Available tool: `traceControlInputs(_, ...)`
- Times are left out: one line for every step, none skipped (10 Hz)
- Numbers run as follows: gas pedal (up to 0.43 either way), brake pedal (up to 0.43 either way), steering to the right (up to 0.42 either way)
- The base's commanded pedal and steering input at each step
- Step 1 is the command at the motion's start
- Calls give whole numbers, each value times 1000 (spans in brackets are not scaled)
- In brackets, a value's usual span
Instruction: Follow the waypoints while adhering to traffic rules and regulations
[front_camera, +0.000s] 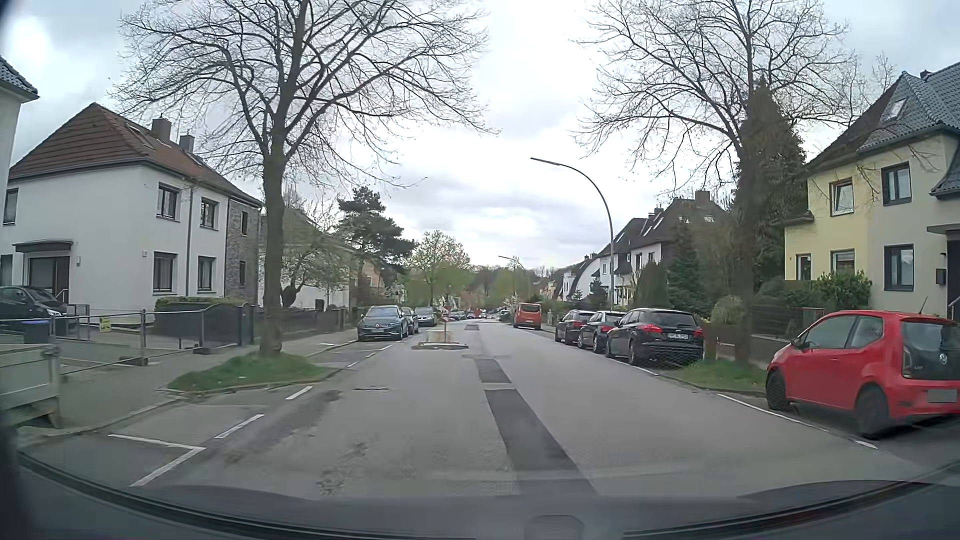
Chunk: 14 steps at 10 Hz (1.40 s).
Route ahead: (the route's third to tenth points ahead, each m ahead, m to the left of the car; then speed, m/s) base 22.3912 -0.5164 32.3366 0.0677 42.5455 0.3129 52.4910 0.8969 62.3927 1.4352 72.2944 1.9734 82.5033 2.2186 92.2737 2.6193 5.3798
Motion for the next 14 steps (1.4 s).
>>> traceControlInputs(138, 0, 42)
traceControlInputs(138, 0, 35)
traceControlInputs(138, 0, 24)
traceControlInputs(150, 0, 12)
traceControlInputs(150, 0, 5)
traceControlInputs(150, 0, 3)
traceControlInputs(150, 0, 3)
traceControlInputs(150, 0, 0)
traceControlInputs(150, 0, -4)
traceControlInputs(150, 0, -6)
traceControlInputs(150, 0, -7)
traceControlInputs(150, 6, -9)
traceControlInputs(150, 0, -9)
traceControlInputs(150, 0, -9)
